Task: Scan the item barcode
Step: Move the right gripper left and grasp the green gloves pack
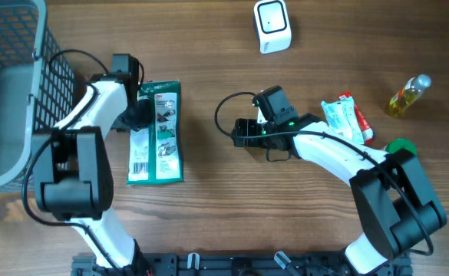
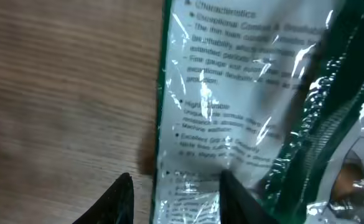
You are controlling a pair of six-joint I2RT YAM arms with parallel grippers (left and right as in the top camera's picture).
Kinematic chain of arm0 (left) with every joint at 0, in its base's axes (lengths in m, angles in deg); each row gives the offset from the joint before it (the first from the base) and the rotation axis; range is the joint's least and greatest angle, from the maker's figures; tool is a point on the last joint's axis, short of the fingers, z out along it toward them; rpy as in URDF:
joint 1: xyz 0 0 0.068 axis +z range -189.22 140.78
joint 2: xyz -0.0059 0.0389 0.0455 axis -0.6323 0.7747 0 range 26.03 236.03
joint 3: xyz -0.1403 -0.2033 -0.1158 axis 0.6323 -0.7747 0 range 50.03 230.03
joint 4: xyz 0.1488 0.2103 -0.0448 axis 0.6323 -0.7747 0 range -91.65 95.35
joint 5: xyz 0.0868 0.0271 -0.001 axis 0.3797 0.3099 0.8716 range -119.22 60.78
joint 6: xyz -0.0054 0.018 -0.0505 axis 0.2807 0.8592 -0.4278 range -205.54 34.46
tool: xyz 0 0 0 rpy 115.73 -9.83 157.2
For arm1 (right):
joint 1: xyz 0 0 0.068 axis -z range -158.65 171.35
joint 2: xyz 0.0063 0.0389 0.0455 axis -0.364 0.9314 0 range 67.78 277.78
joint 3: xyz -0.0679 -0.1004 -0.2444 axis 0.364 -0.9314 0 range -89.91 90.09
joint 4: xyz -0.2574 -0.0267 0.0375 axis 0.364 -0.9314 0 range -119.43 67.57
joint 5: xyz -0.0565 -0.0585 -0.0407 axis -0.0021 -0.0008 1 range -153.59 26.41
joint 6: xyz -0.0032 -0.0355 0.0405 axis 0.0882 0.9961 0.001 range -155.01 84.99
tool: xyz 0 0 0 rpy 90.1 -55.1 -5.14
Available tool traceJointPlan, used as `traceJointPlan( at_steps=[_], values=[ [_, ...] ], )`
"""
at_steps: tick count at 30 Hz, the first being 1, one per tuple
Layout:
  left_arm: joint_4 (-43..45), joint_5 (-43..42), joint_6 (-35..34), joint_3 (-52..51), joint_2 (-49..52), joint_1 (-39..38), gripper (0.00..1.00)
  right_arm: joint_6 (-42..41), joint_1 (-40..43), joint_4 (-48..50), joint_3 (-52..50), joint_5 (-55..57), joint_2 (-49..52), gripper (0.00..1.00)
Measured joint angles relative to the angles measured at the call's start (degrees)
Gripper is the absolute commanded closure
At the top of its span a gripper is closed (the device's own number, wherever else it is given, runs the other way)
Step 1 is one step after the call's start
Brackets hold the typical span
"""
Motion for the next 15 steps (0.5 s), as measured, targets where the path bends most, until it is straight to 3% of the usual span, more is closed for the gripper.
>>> traceJointPlan(
  at_steps=[8, 15],
  values=[
    [-1.73, -18.38, -0.22, -0.24, 0.22, -1.9, 0.7, 0.0, 0.0, -0.44, 0.0, 0.0, 0.0, 0.08],
    [4.24, -22.75, -5.97, -0.57, 0.39, -15.26, 0.67, -0.02, 0.0, -0.46, 0.0, -0.02, 0.0, 0.08]
  ],
)
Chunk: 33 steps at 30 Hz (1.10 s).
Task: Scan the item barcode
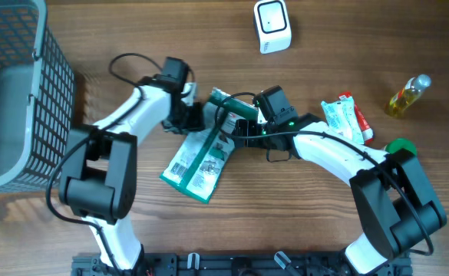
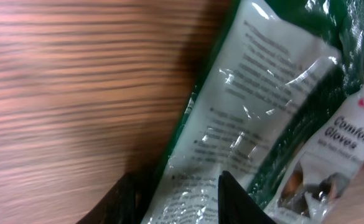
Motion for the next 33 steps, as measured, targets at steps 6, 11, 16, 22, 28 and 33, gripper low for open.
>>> traceJointPlan(
  at_steps=[6, 11, 16, 22, 28, 33],
  values=[
    [0.72, 2.99, -1.22, 0.09, -0.02, -3.58, 0.57, -4.52, 0.0, -1.36, 0.0, -2.69, 0.0, 0.47],
    [0.68, 3.93, -1.4, 0.26, -0.04, -3.56, 0.56, -12.17, -1.38, -4.66, 0.0, -3.32, 0.35, 0.52],
    [0.02, 4.44, -1.38, 0.35, -0.04, -3.56, 0.55, -16.17, -3.76, 3.04, -0.09, -0.55, 2.19, 0.64],
    [-5.64, 5.46, -1.38, 0.63, -0.04, -3.45, 0.52, -13.25, -3.72, 13.49, -0.22, 14.38, 2.34, 0.39],
    [-8.83, 5.4, -1.38, 0.66, -0.04, -3.45, 0.57, -5.27, 1.4, 7.74, 1.49, -1.66, 2.34, 0.3],
    [-13.6, 7.3, -1.38, 0.26, -0.02, -3.45, 0.66, -5.16, 3.58, -15.15, 2.82, -12.44, 2.16, 0.29]
  ],
)
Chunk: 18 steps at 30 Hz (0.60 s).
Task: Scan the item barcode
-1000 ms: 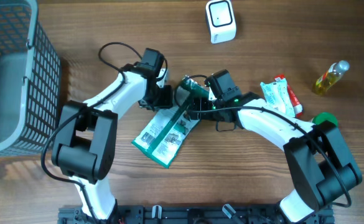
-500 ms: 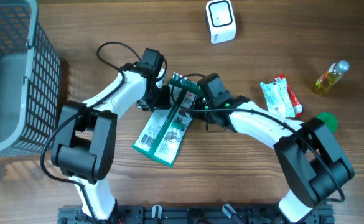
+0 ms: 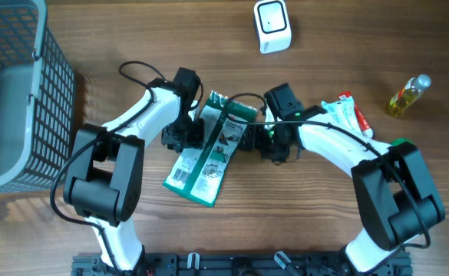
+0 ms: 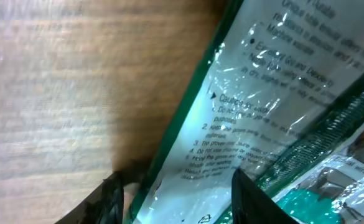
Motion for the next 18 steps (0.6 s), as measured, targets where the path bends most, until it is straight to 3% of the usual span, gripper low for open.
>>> traceJointPlan(
  at_steps=[2, 5, 9, 12, 18],
  values=[
    [-1.25, -0.15, -0.09, -0.11, 0.07, -0.02, 0.84, 0.44, -1.01, -2.47, 0.0, -1.57, 0.0, 0.29],
    [-1.46, -5.18, -0.04, -0.37, 0.11, 0.0, 0.96, 0.63, -2.1, -2.23, -0.07, -1.68, 0.0, 0.28],
    [3.13, -16.26, -5.97, -0.74, 0.48, -0.13, 0.96, 0.81, -2.21, -1.97, -0.11, -2.05, 0.0, 0.28],
    [10.03, -19.34, -11.28, -0.85, 0.7, -0.46, 0.96, 1.7, -2.21, -0.35, -0.22, -2.23, 0.0, 0.28],
    [12.09, -16.06, -13.11, -1.09, 0.76, -1.38, 0.96, 2.29, -2.21, 2.23, -0.59, -2.23, 0.0, 0.26]
  ],
)
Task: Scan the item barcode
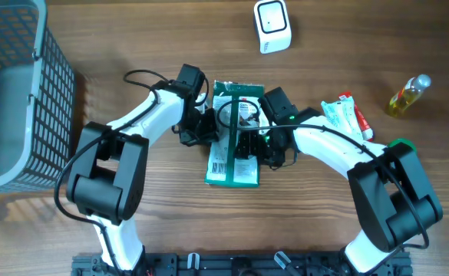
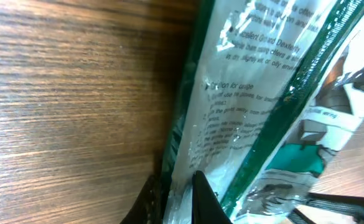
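Observation:
A green and white glove packet [image 1: 236, 134] lies lengthwise at the table's middle, its barcode label [image 1: 220, 163] at the near left corner. My left gripper [image 1: 202, 127] is shut on the packet's left edge. In the left wrist view the gripper [image 2: 175, 200] pinches the clear plastic edge of the packet [image 2: 256, 93] between both black fingertips [image 2: 203, 198]. My right gripper [image 1: 272, 143] reaches in from the right, shut on a black corded barcode scanner [image 1: 245, 142] that sits over the packet's middle.
A grey wire basket [image 1: 13, 92] stands at the far left. A white boxy device [image 1: 272, 27] sits at the back. Red and white tubes [image 1: 348, 119], a yellow oil bottle [image 1: 408, 95] and a green object [image 1: 400, 145] lie at the right.
The packet has turned from a slant to lying straight and has shifted right, under the scanner. My left gripper's fingers stand closer together, pinched on the packet's edge. The right gripper has edged left over the packet.
The packet first lay at the left by the basket with my left gripper at its edge and the scanner held apart in the right gripper. Then it was slanted at mid-table beside the scanner. Now it lies straight beneath the scanner.

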You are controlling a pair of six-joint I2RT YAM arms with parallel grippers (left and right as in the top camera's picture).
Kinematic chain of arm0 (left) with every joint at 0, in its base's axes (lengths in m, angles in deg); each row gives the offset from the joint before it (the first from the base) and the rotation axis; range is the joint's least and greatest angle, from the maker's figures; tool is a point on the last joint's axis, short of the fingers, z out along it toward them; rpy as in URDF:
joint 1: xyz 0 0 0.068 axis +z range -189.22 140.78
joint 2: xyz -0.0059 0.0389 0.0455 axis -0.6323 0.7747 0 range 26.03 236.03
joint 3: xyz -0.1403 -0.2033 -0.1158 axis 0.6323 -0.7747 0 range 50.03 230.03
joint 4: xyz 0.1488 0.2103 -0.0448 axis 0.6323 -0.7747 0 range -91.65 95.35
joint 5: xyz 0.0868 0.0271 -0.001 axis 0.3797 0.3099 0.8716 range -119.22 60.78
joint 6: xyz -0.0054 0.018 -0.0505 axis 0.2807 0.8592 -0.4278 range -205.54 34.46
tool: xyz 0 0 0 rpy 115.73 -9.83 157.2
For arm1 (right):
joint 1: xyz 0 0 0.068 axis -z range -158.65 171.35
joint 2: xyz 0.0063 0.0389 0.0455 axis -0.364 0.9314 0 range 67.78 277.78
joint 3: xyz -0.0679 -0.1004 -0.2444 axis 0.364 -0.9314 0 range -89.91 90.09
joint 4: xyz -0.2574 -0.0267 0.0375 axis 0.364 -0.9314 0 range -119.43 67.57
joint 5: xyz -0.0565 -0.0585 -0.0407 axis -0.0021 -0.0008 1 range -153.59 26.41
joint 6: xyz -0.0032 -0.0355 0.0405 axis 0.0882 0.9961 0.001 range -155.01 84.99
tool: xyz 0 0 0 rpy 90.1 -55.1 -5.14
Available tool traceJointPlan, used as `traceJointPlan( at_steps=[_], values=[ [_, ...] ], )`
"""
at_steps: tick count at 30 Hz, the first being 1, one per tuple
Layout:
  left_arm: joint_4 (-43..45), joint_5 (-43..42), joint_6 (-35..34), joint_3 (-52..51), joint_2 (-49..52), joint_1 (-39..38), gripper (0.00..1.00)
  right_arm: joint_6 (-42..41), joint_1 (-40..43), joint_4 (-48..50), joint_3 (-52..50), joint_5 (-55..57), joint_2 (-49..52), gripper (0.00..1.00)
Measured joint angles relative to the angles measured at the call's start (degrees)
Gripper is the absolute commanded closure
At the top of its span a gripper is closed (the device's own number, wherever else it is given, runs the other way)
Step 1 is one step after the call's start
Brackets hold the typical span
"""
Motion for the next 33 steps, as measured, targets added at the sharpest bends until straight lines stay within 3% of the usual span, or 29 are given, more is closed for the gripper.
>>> traceJointPlan(
  at_steps=[10, 12, 16, 18, 21, 23, 26, 31, 32, 33],
  values=[
    [0.87, 7.8, -0.2, -0.79, -0.9, -4.96, 0.96, 4.07, 2.62, 5.14, -2.12, -5.33, 0.31, 0.33],
    [0.9, 8.52, -0.2, -0.79, -1.01, -5.38, 0.94, 4.31, 2.75, 8.94, -2.21, -8.66, 1.73, 0.39],
    [1.01, 9.03, -0.2, -0.79, -1.09, -5.66, 0.9, 5.99, 2.82, 11.32, -2.38, -10.54, 3.13, 0.62],
    [1.09, 9.05, -0.22, -0.79, -1.11, -5.77, 0.88, 7.04, 2.82, 12.15, -2.56, -10.86, 3.72, 0.67],
    [1.2, 9.03, -0.2, -0.79, -1.16, -5.88, 0.87, 7.54, 2.82, 12.33, -2.67, -10.91, 4.24, 0.86],
    [1.27, 9.05, -0.2, -0.79, -1.16, -5.97, 0.9, 7.87, 2.82, 12.33, -2.67, -10.84, 4.76, 0.91],
    [1.27, 8.79, -0.2, -0.79, -1.18, -5.46, 0.82, 7.91, 2.82, 12.35, -2.67, -9.79, 4.76, 0.92],
    [1.18, 8.2, -0.2, -0.31, -1.18, 0.15, 0.78, 7.91, 2.82, 12.55, -2.67, -9.38, 4.76, 0.89],
    [1.14, 8.76, -0.2, -0.15, -1.18, 2.08, 0.76, 7.89, 2.82, 12.55, -2.67, -9.35, 4.76, 0.96],
    [1.29, 9.11, -0.2, -0.04, -1.2, 4.02, 0.74, 7.91, 2.82, 12.55, -2.67, -9.33, 4.76, 0.96]
  ],
)
